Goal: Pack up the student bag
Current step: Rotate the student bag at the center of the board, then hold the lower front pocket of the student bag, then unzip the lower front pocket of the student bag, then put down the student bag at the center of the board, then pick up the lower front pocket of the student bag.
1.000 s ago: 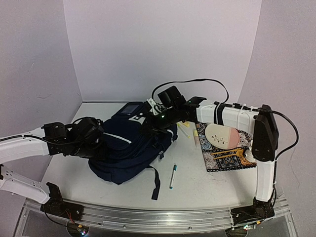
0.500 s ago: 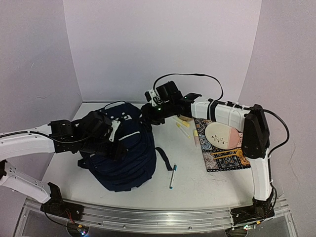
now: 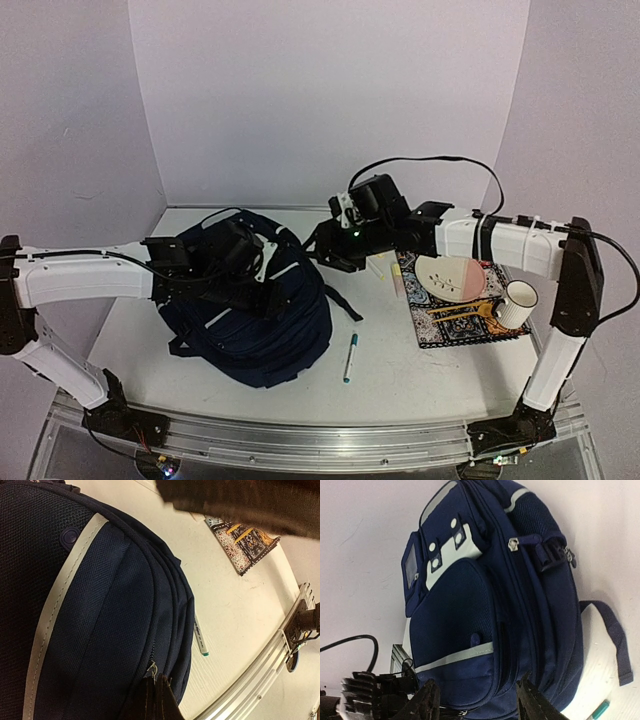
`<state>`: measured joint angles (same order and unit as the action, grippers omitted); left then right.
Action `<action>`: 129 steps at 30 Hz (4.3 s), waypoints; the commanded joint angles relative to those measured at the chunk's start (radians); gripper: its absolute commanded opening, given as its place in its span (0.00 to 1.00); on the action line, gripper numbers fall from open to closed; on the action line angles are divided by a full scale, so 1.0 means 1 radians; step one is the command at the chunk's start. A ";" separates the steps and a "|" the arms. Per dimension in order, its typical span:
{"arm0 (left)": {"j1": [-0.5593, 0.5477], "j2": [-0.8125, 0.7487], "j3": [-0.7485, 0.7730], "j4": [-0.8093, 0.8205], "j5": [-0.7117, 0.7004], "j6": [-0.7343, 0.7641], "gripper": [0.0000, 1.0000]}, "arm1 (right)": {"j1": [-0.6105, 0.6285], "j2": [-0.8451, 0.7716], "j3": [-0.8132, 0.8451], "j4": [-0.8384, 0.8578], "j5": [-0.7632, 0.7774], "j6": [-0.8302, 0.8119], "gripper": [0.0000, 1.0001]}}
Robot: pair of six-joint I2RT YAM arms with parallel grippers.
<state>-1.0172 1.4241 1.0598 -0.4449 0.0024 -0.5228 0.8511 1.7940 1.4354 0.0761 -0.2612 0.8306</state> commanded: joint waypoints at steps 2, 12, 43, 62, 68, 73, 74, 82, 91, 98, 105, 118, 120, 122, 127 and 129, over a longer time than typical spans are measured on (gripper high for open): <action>-0.004 0.009 0.072 0.089 0.043 0.016 0.00 | 0.058 0.035 -0.038 0.070 -0.026 0.110 0.51; -0.004 -0.006 0.064 0.109 0.037 0.003 0.00 | 0.088 0.062 -0.062 0.103 0.000 0.151 0.39; -0.004 -0.101 -0.037 -0.042 -0.023 -0.086 0.00 | 0.018 0.019 -0.043 0.099 0.068 0.068 0.00; 0.001 -0.236 -0.189 -0.449 -0.354 -0.385 0.00 | -0.085 0.134 0.167 -0.009 -0.067 -0.089 0.00; 0.016 -0.225 -0.226 -0.457 -0.521 -0.470 0.03 | -0.093 0.111 0.162 -0.035 -0.109 -0.128 0.00; 0.020 -0.186 -0.178 -0.364 -0.636 -0.406 0.05 | -0.093 0.122 0.176 -0.053 -0.168 -0.141 0.00; 0.020 -0.174 -0.162 -0.350 -0.647 -0.387 0.05 | -0.093 0.121 0.172 -0.053 -0.167 -0.139 0.00; 0.020 -0.203 -0.097 -0.277 -0.576 -0.179 0.39 | -0.093 0.069 0.126 -0.055 -0.073 -0.120 0.20; 0.021 -0.295 -0.083 -0.198 -0.403 -0.017 0.98 | -0.093 -0.071 0.015 -0.117 0.110 -0.166 0.59; 0.022 -0.161 0.027 -0.181 -0.325 0.120 1.00 | -0.093 -0.184 -0.120 -0.229 0.257 -0.163 0.84; 0.018 0.006 0.165 -0.193 -0.176 0.207 0.99 | -0.089 -0.272 -0.254 -0.296 0.333 -0.123 0.94; 0.017 0.144 0.264 -0.312 -0.527 0.233 0.92 | -0.013 -0.275 -0.316 -0.322 0.362 -0.069 0.94; 0.017 0.128 0.280 -0.318 -0.560 0.232 0.89 | 0.012 -0.260 -0.308 -0.331 0.375 -0.055 0.94; 0.018 0.113 0.297 -0.319 -0.577 0.234 0.86 | 0.040 -0.237 -0.300 -0.342 0.380 -0.044 0.93; 0.022 0.111 0.304 -0.325 -0.597 0.233 0.77 | 0.106 -0.172 -0.292 -0.360 0.380 0.011 0.90; 0.022 0.118 0.297 -0.327 -0.600 0.230 0.73 | 0.132 -0.137 -0.286 -0.364 0.370 0.032 0.88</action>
<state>-1.0088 1.5688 1.3209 -0.7689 -0.5099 -0.2874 0.9388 1.5956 1.1248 -0.2219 0.0955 0.8028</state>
